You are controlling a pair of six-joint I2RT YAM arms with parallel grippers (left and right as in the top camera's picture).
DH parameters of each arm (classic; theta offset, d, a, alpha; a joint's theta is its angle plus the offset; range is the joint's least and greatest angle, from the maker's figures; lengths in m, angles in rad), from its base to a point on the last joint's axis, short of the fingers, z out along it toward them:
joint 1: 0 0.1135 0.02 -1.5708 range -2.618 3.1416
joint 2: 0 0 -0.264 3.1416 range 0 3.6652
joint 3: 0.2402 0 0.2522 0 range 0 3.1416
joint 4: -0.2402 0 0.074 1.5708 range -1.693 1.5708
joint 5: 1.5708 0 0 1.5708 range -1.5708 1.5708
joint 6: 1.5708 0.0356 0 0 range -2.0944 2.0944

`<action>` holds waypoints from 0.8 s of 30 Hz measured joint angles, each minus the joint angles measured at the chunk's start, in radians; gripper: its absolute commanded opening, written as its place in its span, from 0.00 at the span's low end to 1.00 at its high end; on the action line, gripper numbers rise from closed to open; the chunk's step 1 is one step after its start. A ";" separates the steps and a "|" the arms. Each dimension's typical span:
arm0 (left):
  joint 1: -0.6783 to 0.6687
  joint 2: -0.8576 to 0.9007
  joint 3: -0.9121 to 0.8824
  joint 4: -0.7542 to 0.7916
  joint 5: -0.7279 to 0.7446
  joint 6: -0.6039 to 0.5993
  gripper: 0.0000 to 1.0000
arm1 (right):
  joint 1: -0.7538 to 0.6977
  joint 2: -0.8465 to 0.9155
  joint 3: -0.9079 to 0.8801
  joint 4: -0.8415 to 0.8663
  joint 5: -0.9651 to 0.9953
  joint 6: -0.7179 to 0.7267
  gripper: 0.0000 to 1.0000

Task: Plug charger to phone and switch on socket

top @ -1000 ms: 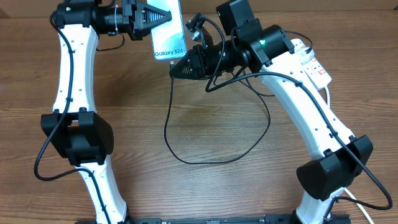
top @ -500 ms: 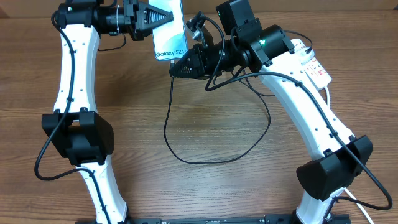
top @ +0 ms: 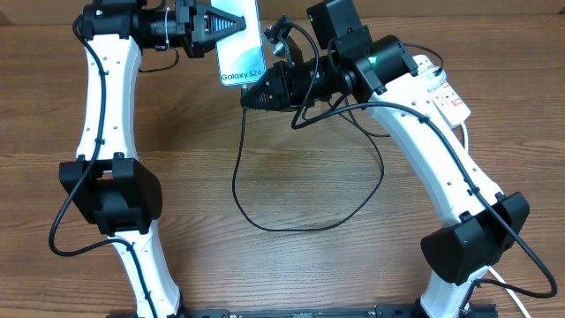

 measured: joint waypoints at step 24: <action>0.000 0.000 0.000 0.000 0.000 0.000 0.04 | 0.000 0.000 0.000 0.003 0.011 0.019 0.04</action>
